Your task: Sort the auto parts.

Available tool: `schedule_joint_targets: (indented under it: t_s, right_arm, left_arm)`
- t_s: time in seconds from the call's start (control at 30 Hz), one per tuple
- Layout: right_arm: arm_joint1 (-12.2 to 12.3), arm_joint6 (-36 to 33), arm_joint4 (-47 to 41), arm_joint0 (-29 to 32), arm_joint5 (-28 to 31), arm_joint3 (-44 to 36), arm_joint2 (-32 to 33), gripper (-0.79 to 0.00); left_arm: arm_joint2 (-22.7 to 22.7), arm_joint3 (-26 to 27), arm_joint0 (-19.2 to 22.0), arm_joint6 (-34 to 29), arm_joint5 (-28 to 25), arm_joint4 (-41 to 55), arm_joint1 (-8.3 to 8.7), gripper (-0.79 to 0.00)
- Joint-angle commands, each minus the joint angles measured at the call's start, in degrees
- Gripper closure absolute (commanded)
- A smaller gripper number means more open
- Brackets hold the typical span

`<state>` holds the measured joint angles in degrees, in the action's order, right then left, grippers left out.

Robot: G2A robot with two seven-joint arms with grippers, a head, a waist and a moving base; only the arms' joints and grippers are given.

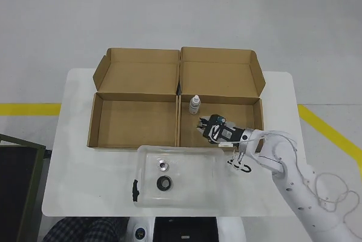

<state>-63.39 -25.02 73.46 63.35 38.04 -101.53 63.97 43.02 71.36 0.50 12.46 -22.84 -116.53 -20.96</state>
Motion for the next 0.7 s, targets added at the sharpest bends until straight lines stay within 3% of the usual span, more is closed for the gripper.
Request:
schedule_joint_targets:
  t_s: [0.0,0.37,0.67]
  right_arm:
    - [-0.20,-1.58,0.41,-1.58,0.37,1.61,-1.20,0.000]
    - [-1.31,-8.94,6.38,-8.10,-0.04,7.05,-6.88,0.000]
    - [-2.86,-11.80,5.85,-12.94,-0.66,12.74,-11.30,0.000]
  left_arm:
    - [0.00,0.00,0.00,0.00,0.00,0.00,0.00,-0.785]
    - [0.00,0.00,0.00,0.00,0.00,0.00,0.00,-0.785]
    - [0.00,0.00,0.00,0.00,0.00,0.00,0.00,-0.785]
